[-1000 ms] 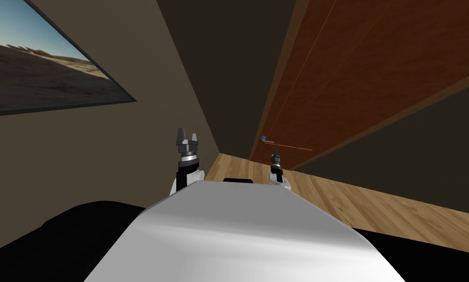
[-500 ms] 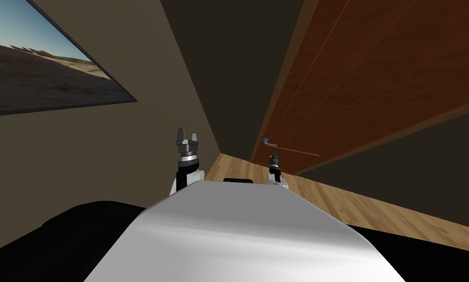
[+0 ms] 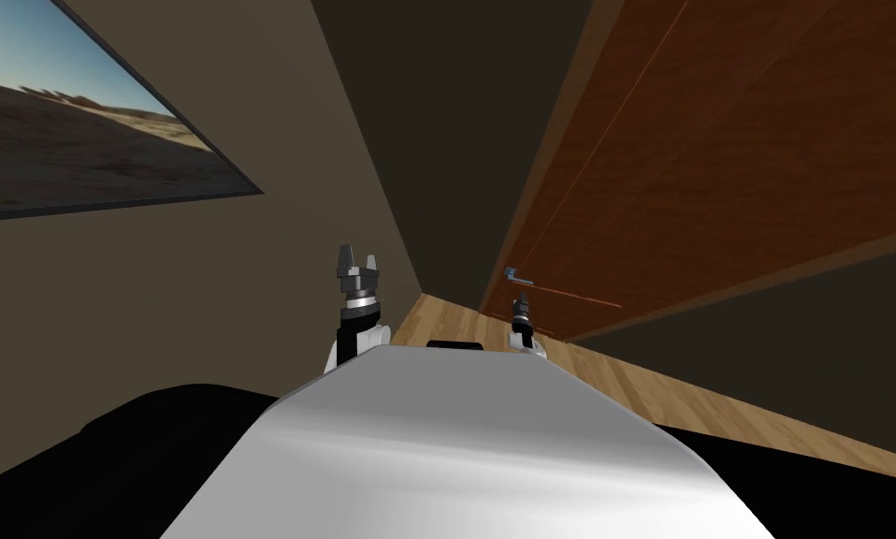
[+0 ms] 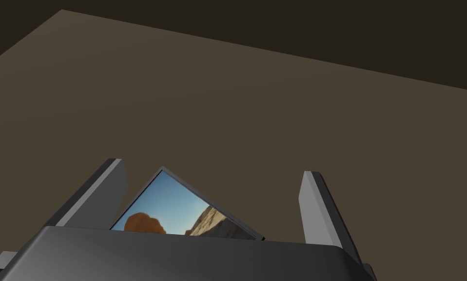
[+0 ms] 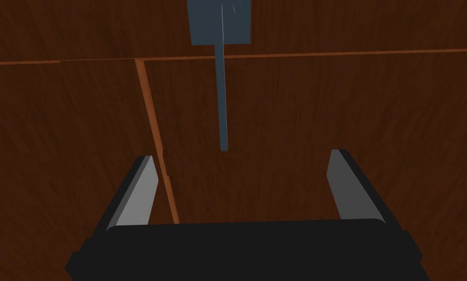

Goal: Pull the door open

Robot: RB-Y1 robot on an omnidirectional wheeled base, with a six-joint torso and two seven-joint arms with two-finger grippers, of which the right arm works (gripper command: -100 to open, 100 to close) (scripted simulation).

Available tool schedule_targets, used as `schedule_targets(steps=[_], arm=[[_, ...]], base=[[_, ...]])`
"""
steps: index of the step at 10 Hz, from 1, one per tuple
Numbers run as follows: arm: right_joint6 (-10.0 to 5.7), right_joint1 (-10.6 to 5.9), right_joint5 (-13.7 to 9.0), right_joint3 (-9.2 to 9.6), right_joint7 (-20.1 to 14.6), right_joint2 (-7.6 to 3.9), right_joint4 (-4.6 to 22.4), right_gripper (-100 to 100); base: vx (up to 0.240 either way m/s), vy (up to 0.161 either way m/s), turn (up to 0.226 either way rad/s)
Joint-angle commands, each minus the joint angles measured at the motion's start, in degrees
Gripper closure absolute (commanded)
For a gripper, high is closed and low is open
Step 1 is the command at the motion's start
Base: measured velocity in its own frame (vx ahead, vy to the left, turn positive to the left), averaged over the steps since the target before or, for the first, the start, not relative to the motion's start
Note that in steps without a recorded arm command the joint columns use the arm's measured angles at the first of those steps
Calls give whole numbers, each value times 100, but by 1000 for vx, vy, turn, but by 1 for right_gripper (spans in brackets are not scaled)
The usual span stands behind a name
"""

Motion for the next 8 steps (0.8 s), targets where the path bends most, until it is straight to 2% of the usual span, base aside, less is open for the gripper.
schedule_targets(steps=[1, 3, 4, 5, 8], arm=[[-22, -76, 19, -66, -12, 45, 184, -100], [-19, -84, 16, -64, -20, 28, 195, -100], [-58, -43, -19, -93, -93, -79, 248, -100], [-58, -43, -19, -93, -93, -79, 248, -100], [-121, 76, -104, -156, -281, -327, 328, -100]], base=[[69, -53, 97], [32, -31, 25], [124, -14, 81], [142, -18, 56], [207, -33, 108]])
